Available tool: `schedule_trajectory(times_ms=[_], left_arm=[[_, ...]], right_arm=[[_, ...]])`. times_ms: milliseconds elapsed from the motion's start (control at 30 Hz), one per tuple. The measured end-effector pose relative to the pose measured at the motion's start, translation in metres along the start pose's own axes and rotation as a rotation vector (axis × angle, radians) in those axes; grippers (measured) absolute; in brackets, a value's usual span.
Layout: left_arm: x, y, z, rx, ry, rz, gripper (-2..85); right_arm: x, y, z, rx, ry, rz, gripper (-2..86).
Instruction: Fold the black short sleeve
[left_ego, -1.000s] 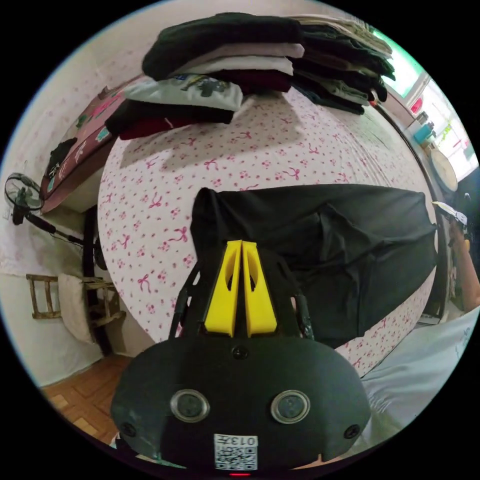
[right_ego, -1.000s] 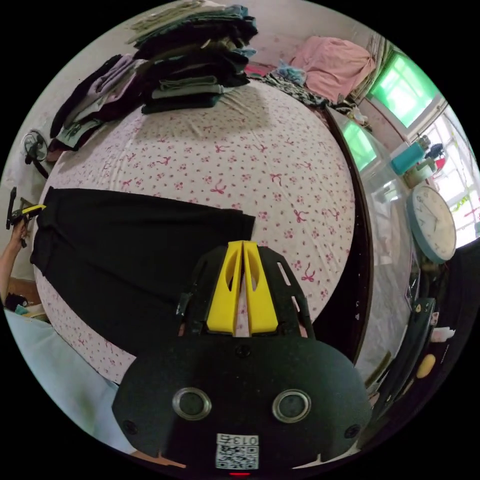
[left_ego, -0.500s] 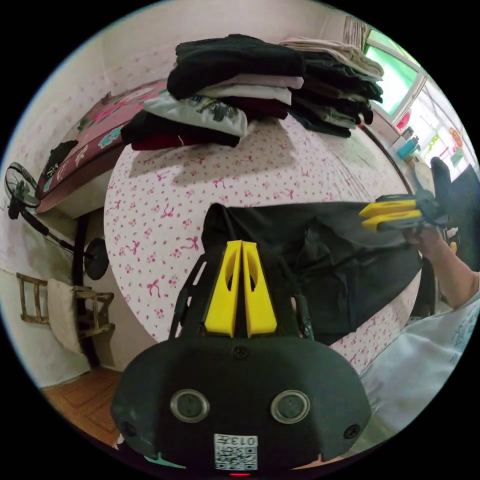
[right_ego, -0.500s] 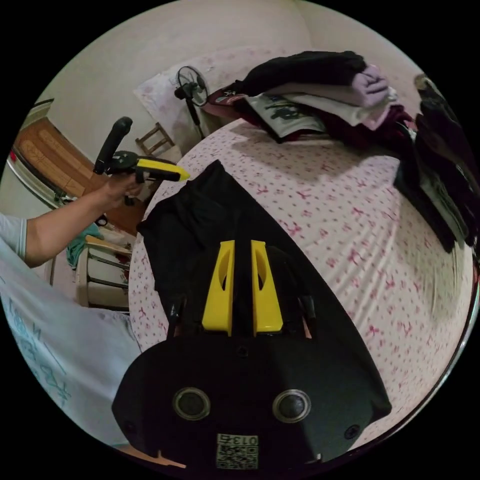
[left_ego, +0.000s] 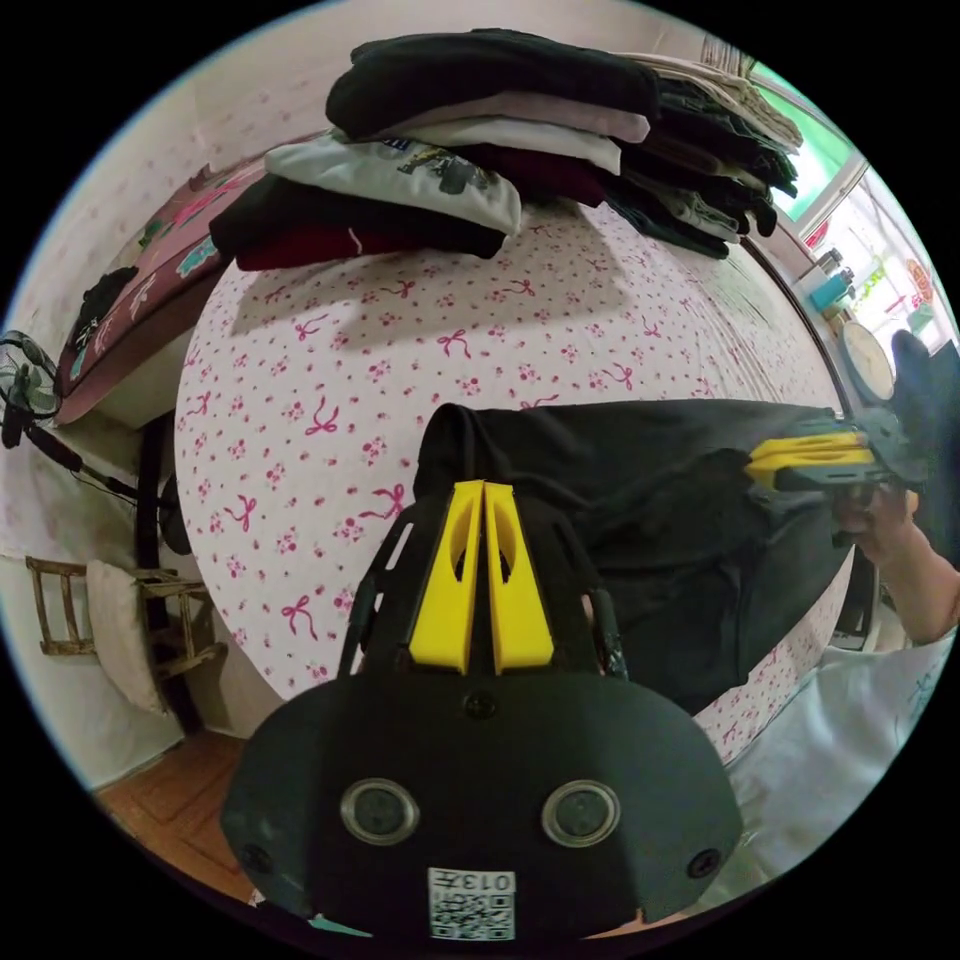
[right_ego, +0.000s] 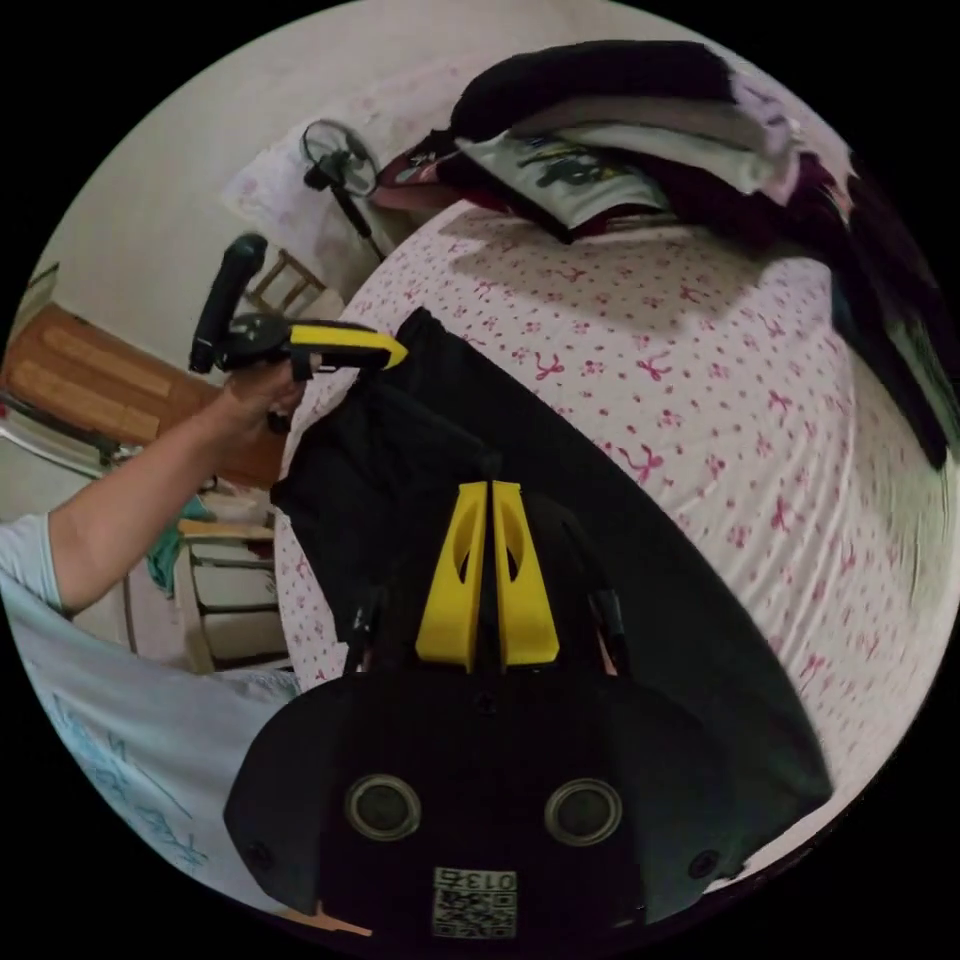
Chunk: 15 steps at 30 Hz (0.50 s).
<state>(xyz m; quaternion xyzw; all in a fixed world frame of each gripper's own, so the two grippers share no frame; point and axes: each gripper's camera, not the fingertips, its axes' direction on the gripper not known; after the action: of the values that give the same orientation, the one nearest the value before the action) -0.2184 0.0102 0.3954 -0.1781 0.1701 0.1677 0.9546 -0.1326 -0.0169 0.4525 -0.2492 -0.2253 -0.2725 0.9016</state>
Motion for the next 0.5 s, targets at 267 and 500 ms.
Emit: schedule_trajectory(times_ms=[267,500], left_arm=[[-0.007,0.014,-0.003,0.02,0.028,-0.02,-0.2],[0.015,0.036,-0.031,0.091,0.053,0.073,0.6]], right_arm=[[0.021,0.064,0.013,0.115,-0.087,0.33,2.0],[0.027,0.07,0.011,0.159,-0.042,0.336,7.0]])
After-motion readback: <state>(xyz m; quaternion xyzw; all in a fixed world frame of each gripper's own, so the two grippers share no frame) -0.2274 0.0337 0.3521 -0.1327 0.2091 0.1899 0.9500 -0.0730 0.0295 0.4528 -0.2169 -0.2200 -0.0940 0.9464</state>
